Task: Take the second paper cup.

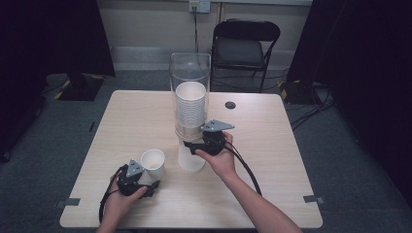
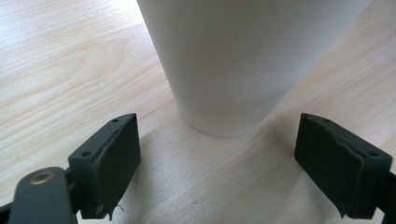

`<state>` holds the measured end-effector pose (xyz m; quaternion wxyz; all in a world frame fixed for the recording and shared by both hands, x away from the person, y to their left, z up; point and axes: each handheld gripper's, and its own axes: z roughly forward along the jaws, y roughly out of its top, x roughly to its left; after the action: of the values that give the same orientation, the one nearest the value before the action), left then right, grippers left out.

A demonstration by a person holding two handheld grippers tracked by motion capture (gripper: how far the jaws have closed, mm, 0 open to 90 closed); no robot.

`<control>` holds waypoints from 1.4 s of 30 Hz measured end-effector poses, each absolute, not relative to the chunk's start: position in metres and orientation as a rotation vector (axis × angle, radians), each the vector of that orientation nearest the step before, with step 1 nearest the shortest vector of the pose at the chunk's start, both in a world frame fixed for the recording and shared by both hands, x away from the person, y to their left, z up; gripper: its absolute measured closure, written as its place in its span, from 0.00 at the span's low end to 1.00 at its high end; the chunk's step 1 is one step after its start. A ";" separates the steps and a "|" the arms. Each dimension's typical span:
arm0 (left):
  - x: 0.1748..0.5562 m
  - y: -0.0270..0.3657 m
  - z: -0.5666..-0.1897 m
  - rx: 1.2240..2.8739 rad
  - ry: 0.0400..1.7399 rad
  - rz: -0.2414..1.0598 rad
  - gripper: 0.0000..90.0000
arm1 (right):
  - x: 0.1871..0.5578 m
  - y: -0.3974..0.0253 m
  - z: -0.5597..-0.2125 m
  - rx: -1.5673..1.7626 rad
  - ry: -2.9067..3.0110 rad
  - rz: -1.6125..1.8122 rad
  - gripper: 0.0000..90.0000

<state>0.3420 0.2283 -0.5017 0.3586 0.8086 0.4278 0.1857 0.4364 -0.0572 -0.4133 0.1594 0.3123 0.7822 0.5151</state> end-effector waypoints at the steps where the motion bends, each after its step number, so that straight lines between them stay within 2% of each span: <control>1: 0.342 0.228 -0.502 2.088 1.103 0.478 0.15 | 0.437 -0.057 -0.414 0.889 2.236 1.479 0.39; 21: 0.342 0.228 -0.502 2.087 1.104 0.477 0.15 | 0.433 -0.059 -0.426 0.802 2.221 1.482 0.41; 24: 0.342 0.228 -0.502 2.086 1.103 0.478 0.15 | 0.436 -0.059 -0.436 0.810 2.289 1.392 0.42; 25: 0.342 0.228 -0.502 2.087 1.103 0.477 0.15 | 0.434 -0.062 -0.469 0.876 2.415 1.265 0.42; 29: 0.342 0.229 -0.502 2.091 1.092 0.471 0.15 | 0.425 -0.065 -0.495 0.914 2.415 1.296 0.42; 35: 0.343 0.229 -0.502 2.097 1.092 0.471 0.14 | 0.427 -0.063 -0.485 0.865 2.461 1.278 0.41; 42: 0.343 0.229 -0.502 2.094 1.090 0.472 0.14 | 0.424 -0.077 -0.490 0.858 2.503 1.221 0.41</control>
<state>0.3426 0.2287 -0.5018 0.3591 0.8119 0.4224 0.1830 0.4238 -0.0775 -0.4896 0.1135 0.2925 0.8533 0.4164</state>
